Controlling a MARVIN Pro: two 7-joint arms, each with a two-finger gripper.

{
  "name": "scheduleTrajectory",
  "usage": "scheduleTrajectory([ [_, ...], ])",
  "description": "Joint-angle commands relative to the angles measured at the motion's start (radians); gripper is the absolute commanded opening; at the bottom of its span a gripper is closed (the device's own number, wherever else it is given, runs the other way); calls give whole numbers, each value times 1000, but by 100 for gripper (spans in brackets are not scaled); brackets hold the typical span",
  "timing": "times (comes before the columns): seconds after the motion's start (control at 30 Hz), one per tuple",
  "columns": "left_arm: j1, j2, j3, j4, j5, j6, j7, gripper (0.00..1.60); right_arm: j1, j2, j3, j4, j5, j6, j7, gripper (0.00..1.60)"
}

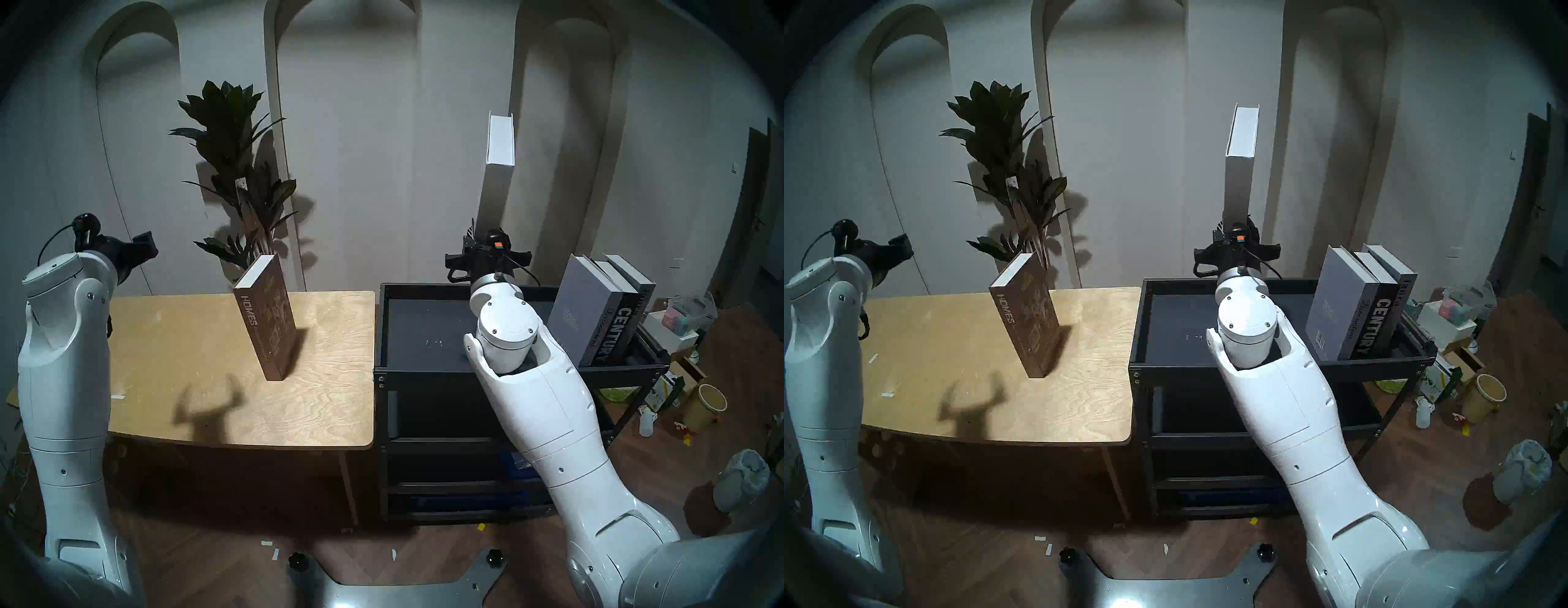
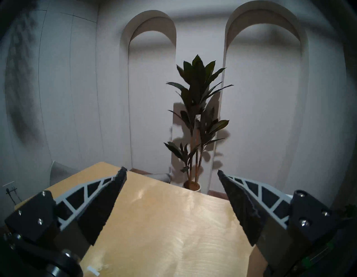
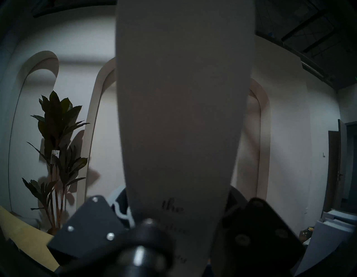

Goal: Move the books from the display table onto the shelf, standing them upright with spines facing out and tallest at one end

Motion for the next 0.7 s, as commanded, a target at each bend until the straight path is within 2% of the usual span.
scheduleTrajectory([
  [0.0,30,34,-19,2,31,-33,-7,160,-54,31,28,-115,59,42,53,0],
  [0.67,120,60,-26,15,101,-116,-48,160,-265,189,195,-322,243,313,216,0],
])
